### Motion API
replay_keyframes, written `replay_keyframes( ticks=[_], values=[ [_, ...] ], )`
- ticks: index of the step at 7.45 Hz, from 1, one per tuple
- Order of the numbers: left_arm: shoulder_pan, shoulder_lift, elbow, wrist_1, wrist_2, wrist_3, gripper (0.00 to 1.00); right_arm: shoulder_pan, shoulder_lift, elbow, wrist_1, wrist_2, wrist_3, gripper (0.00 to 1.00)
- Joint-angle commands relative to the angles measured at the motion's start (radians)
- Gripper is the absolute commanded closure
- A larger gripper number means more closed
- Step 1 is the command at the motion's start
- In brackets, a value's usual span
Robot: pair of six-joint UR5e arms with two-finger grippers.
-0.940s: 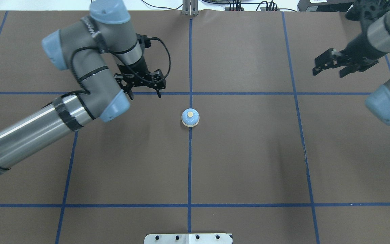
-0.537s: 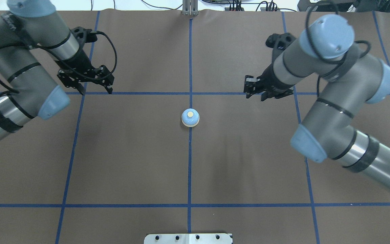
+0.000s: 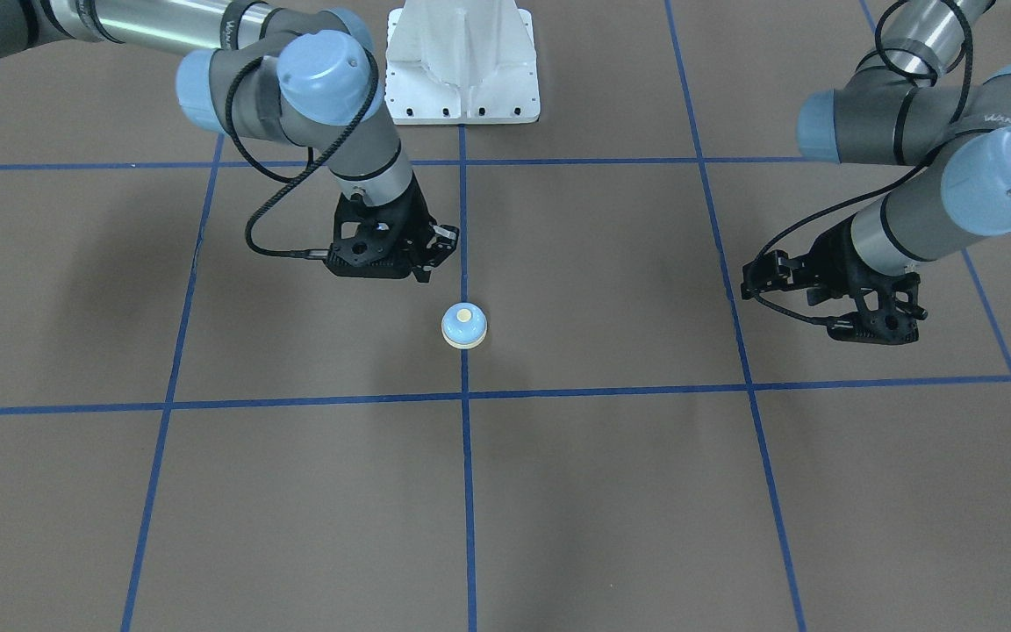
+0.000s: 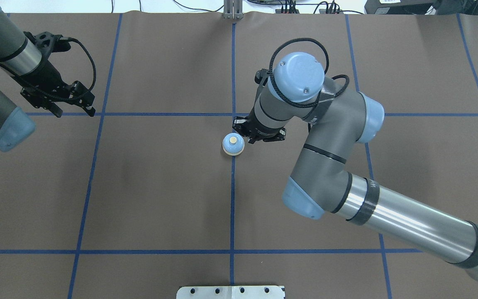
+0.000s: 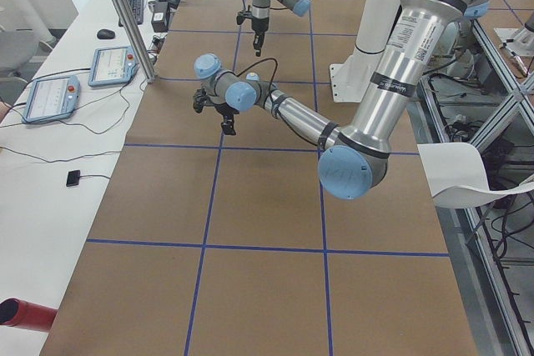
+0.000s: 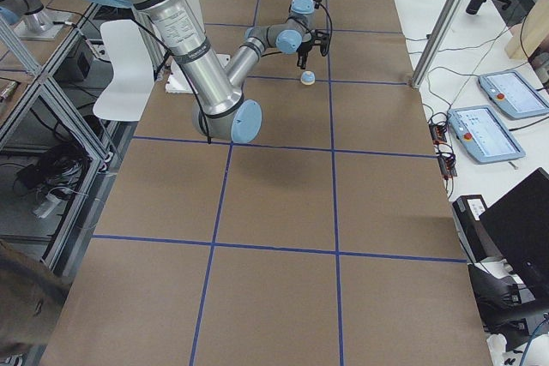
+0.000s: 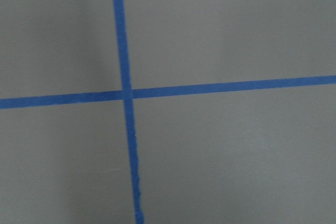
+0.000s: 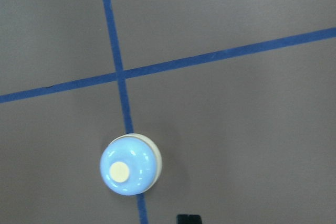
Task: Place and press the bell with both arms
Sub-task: 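Press down on the bell's top button with the right gripper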
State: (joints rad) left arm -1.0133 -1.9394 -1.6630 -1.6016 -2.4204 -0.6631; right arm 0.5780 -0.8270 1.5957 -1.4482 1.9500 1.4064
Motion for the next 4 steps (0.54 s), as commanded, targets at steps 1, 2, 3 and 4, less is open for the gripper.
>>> replay_keyframes(
  ticks=[1, 2, 3, 4],
  values=[
    [-0.004, 0.023, -0.015, 0.0, 0.0, 0.002, 0.01, -0.024, 0.119, -0.141, 0.003, -0.054, 0.016, 1.0],
    [-0.004, 0.023, -0.017, 0.0, 0.0, 0.002, 0.01, -0.024, 0.13, -0.16, 0.003, -0.056, 0.01, 1.0],
    [-0.004, 0.034, -0.023, -0.001, 0.0, 0.002, 0.01, -0.024, 0.134, -0.183, 0.006, -0.077, 0.006, 1.0],
    [-0.004, 0.037, -0.027, -0.001, 0.001, 0.002, 0.01, -0.027, 0.135, -0.225, 0.062, -0.091, 0.006, 1.0]
  ],
)
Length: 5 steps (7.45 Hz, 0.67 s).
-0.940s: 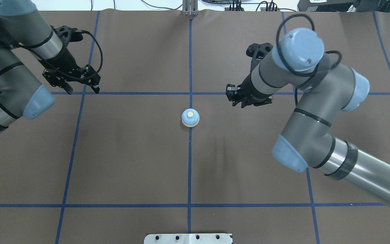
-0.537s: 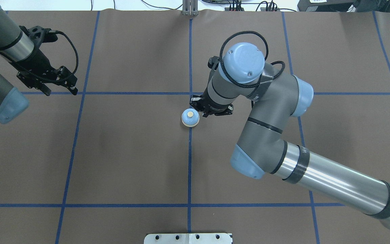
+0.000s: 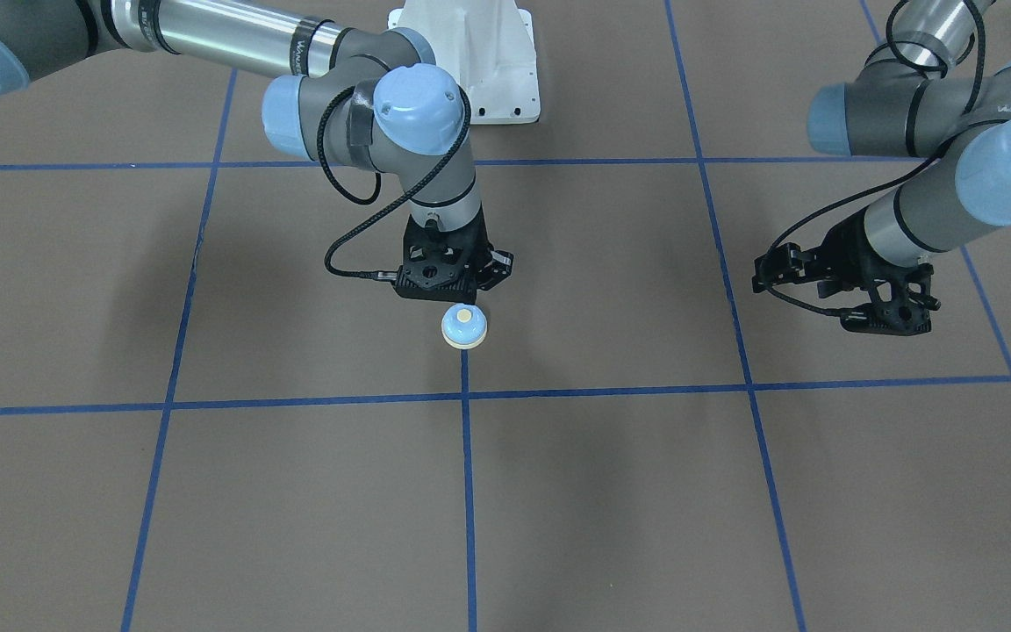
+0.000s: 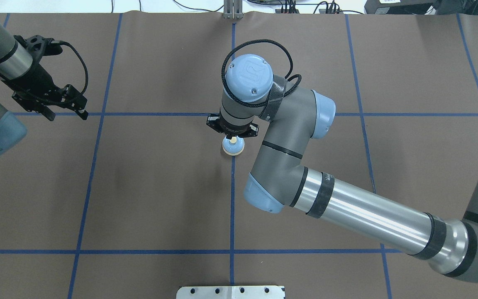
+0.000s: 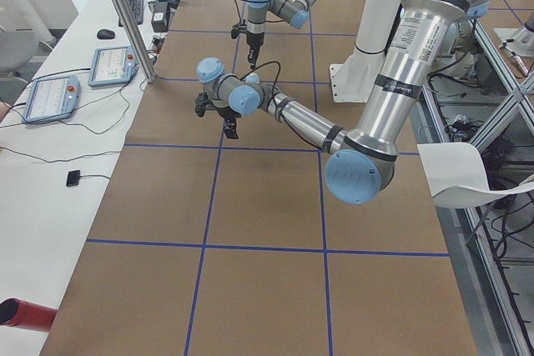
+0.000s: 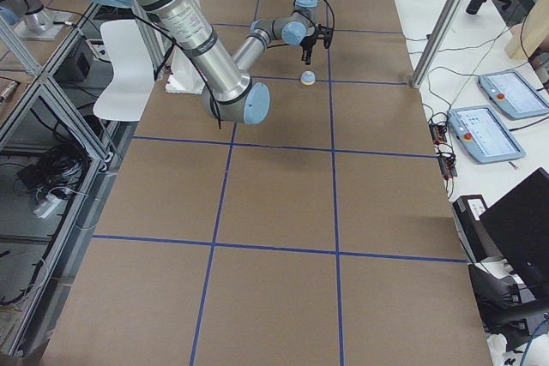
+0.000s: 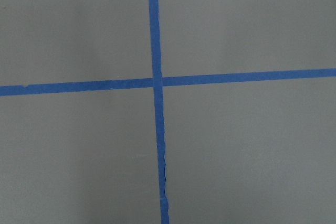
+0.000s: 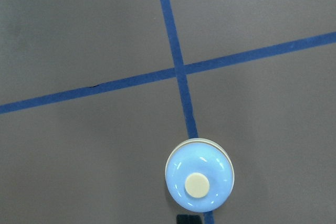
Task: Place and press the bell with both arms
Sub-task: 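Press down on the bell's top button with the right gripper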
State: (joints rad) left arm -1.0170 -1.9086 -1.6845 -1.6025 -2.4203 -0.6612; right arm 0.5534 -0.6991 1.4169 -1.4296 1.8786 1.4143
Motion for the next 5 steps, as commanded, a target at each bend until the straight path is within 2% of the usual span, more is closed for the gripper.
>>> replay_keyframes(
  ticks=[1, 5],
  values=[
    [0.0, 0.006, -0.008, -0.001, 0.001, 0.0, 0.01, -0.003, 0.007, -0.074, 0.076, -0.019, -0.002, 1.0],
    [0.003, 0.006, -0.008, -0.001, 0.004, 0.0, 0.01, -0.007, 0.001, -0.072, 0.077, -0.015, -0.002, 1.0]
  ],
)
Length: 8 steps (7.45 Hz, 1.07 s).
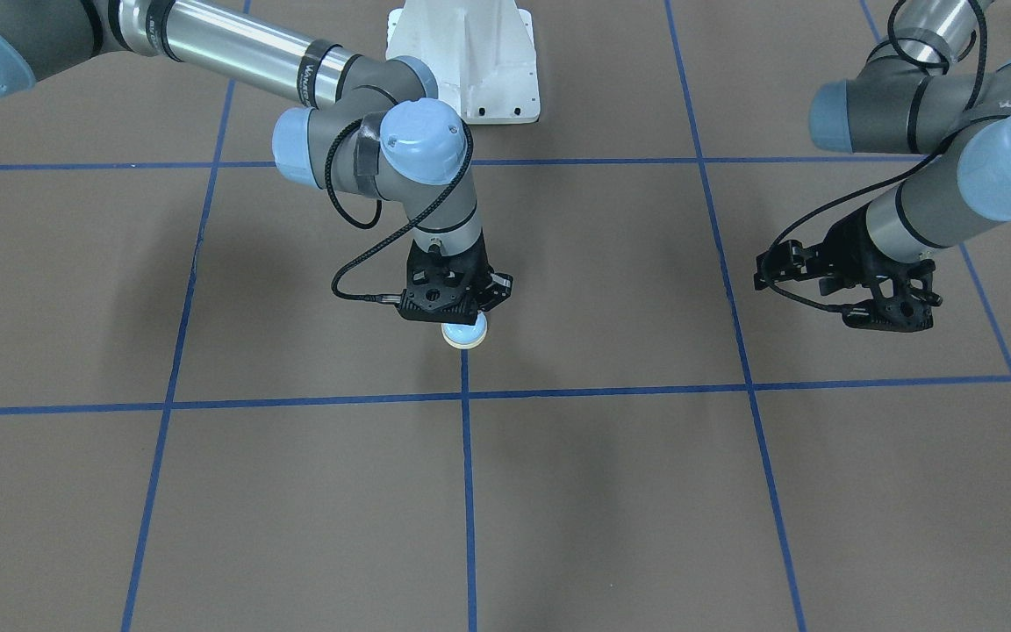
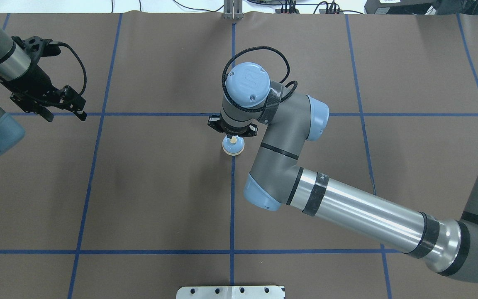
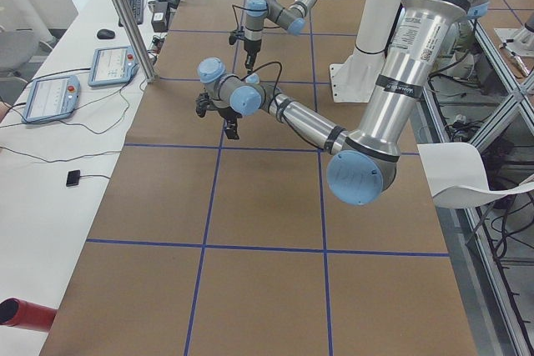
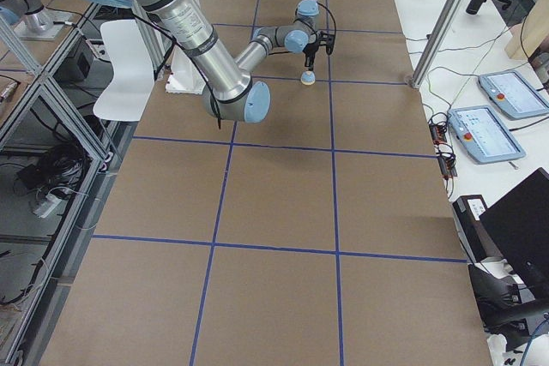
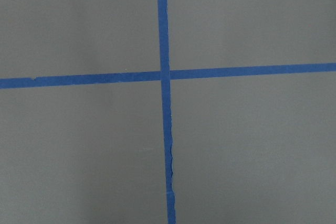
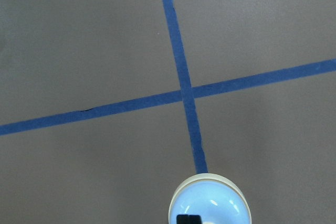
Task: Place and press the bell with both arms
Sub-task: 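Press down on the bell's top button with the right gripper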
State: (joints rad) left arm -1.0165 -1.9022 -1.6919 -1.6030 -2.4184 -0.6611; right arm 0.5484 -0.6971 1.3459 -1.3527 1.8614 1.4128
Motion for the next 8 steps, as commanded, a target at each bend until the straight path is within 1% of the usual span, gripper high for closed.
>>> replay_keyframes(
  ticks=[1, 5, 6, 7, 8],
  values=[
    [0.003, 0.0, 0.0, 0.0, 0.002, 0.0, 0.01, -0.004, -0.004, -0.001, -0.002, 0.005, 0.002, 1.0],
    [0.003, 0.0, 0.0, 0.0, 0.004, -0.002, 0.01, -0.015, -0.006, 0.007, -0.008, 0.016, 0.002, 1.0],
    [0.003, 0.0, 0.0, 0.0, 0.004, -0.002, 0.01, 0.017, -0.004, 0.034, -0.014, 0.05, 0.002, 1.0],
    [0.003, 0.0, -0.003, 0.0, 0.004, -0.002, 0.01, 0.069, -0.027, 0.123, -0.105, 0.123, -0.006, 1.0],
    [0.001, 0.002, -0.009, 0.0, 0.002, 0.0, 0.01, 0.099, -0.12, 0.26, -0.132, 0.125, -0.029, 1.0]
  ],
)
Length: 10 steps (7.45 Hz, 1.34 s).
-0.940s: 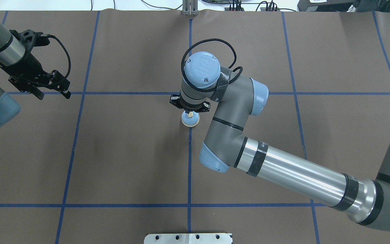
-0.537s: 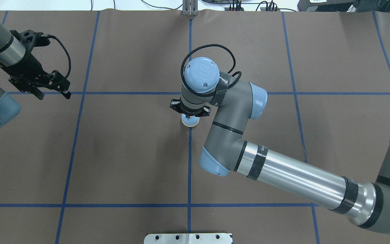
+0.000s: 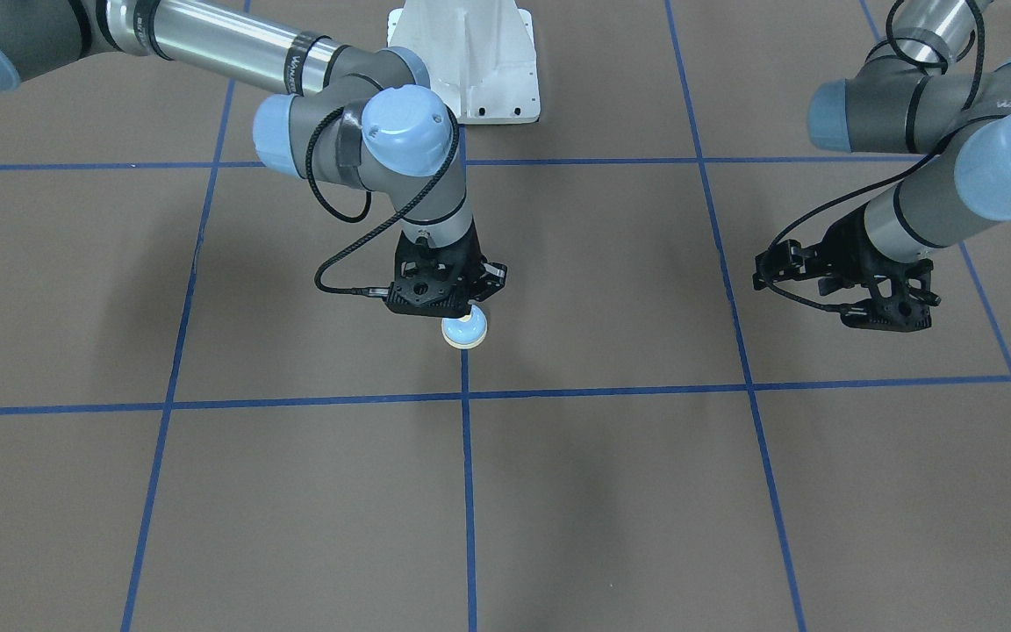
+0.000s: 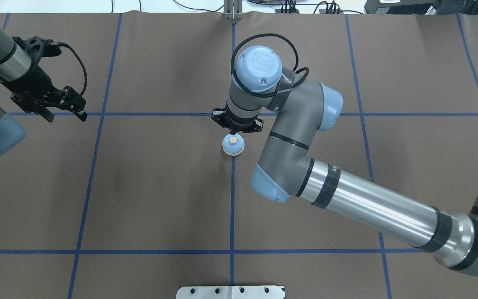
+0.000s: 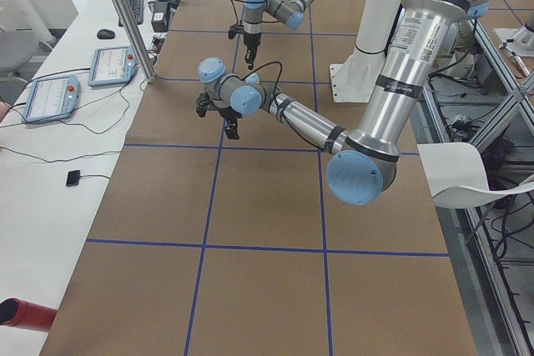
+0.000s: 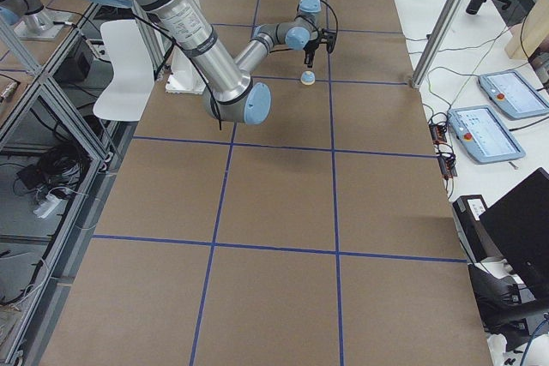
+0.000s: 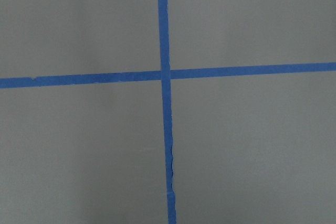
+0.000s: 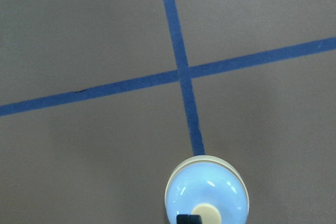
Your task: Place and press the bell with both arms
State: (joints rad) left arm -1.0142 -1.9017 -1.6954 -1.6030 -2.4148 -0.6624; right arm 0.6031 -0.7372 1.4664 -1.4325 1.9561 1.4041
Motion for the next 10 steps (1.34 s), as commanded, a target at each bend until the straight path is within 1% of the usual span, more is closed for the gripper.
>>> replay_keyframes(
  ticks=[1, 2, 3, 4, 5, 6, 7, 8, 9, 10],
  values=[
    [-0.004, 0.013, -0.015, -0.006, 0.0, 0.003, 0.01, 0.106, -0.19, 0.254, -0.054, 0.07, -0.081, 1.0],
    [-0.033, 0.023, -0.023, -0.008, 0.006, 0.038, 0.01, 0.216, -0.264, 0.294, -0.061, 0.175, -0.184, 1.0],
    [-0.085, 0.053, -0.024, -0.008, 0.003, 0.126, 0.01, 0.327, -0.324, 0.308, -0.062, 0.263, -0.301, 1.0],
    [-0.142, 0.088, -0.024, -0.008, 0.005, 0.223, 0.01, 0.408, -0.432, 0.345, -0.063, 0.314, -0.462, 1.0],
    [-0.2, 0.14, -0.023, -0.008, 0.006, 0.333, 0.01, 0.494, -0.523, 0.356, -0.063, 0.351, -0.623, 0.71],
    [-0.265, 0.208, -0.023, -0.009, 0.008, 0.457, 0.01, 0.58, -0.606, 0.359, -0.062, 0.371, -0.748, 0.51],
    [-0.327, 0.263, -0.02, -0.011, 0.009, 0.557, 0.01, 0.64, -0.686, 0.359, -0.062, 0.371, -0.861, 0.01],
    [-0.396, 0.303, -0.013, -0.011, 0.023, 0.645, 0.01, 0.705, -0.736, 0.348, -0.065, 0.374, -0.999, 0.0],
    [-0.464, 0.331, -0.004, -0.011, 0.031, 0.734, 0.01, 0.762, -0.77, 0.339, -0.106, 0.376, -1.143, 0.0],
    [-0.506, 0.355, 0.005, -0.011, 0.057, 0.78, 0.01, 0.823, -0.775, 0.332, -0.188, 0.374, -1.277, 0.0]
  ],
)
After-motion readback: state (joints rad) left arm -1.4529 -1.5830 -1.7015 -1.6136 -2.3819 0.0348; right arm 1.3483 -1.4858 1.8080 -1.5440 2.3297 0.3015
